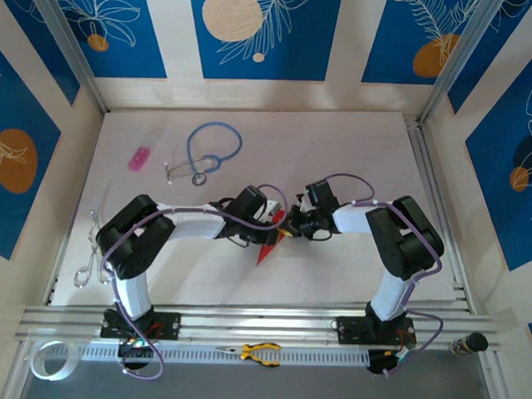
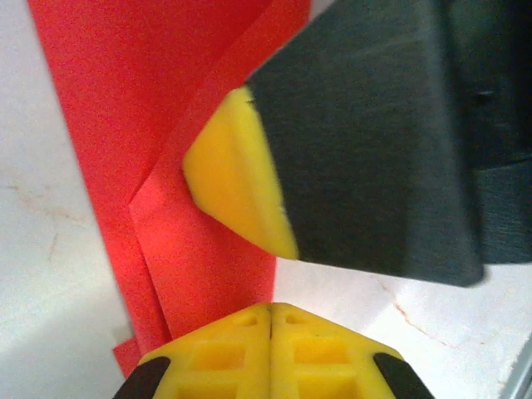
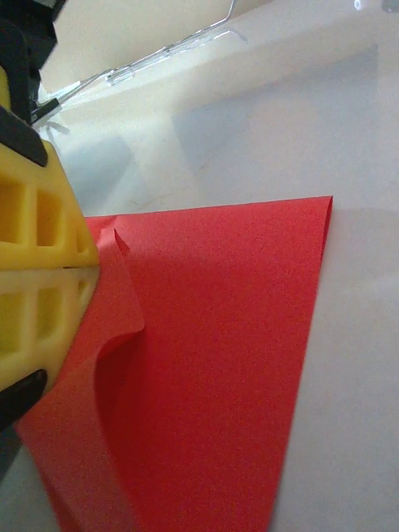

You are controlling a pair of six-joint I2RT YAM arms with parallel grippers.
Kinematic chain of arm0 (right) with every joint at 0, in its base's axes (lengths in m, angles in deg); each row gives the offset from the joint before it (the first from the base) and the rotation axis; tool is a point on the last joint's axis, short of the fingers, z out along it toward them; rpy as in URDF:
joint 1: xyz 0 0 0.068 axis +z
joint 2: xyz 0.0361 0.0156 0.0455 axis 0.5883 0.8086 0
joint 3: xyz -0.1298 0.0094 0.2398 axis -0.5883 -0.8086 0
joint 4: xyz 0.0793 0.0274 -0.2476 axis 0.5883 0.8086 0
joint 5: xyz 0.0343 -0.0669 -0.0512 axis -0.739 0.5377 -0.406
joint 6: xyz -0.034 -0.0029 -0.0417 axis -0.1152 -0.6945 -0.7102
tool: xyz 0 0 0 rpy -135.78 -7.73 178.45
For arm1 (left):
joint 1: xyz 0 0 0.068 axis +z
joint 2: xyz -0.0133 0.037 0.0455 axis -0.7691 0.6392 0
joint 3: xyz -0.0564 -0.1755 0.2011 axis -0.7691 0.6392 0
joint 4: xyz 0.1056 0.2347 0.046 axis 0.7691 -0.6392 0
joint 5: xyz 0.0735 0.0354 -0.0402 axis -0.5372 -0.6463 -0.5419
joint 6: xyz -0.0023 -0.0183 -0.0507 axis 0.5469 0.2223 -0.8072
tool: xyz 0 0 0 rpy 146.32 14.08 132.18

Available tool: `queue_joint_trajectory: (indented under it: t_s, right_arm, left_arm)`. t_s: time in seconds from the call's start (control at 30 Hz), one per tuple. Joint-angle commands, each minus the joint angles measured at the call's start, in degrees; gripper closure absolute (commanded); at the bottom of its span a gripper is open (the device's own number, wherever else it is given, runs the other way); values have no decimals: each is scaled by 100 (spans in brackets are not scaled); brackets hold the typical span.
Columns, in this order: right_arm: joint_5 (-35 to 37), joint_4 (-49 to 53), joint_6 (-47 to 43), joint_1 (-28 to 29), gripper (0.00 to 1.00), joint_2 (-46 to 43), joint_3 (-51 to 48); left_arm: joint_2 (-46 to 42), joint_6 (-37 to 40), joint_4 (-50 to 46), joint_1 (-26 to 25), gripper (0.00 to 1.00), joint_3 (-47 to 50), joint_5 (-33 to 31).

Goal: Fold a paper plane with a square sheet of paper (pick it up from the middle)

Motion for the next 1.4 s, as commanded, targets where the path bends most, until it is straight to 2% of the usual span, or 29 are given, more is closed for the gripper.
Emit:
queue_joint_trajectory:
  t_s: [0.0,0.27,0.47,0.6,0.9,1.0,1.37]
  right_arm:
    - [409,399,52,-3,93,26,-159]
    - [354,434,-116,-206,90,-736,-188]
    - [372,336,-231,-332,89,-1204,-455]
    - [132,-22,-216,-176,92,-1087,-513]
    - [313,48,-263,85,94,-403,-187]
    - [597,179,-322,-29,95,-255,-180]
    - [618,341,-484,-913,94,13,60]
  left_arm:
    - [185,137,-148,34,100,-35,-232]
    - [230,176,-70,30,100,708,-383]
    - [159,158,171,30,100,1046,-87]
    - [133,110,229,26,100,1104,-63]
    - [117,108,148,24,100,1017,-69]
    - [148,119,115,28,100,1021,-65]
    - [176,137,145,32,100,1151,-6]
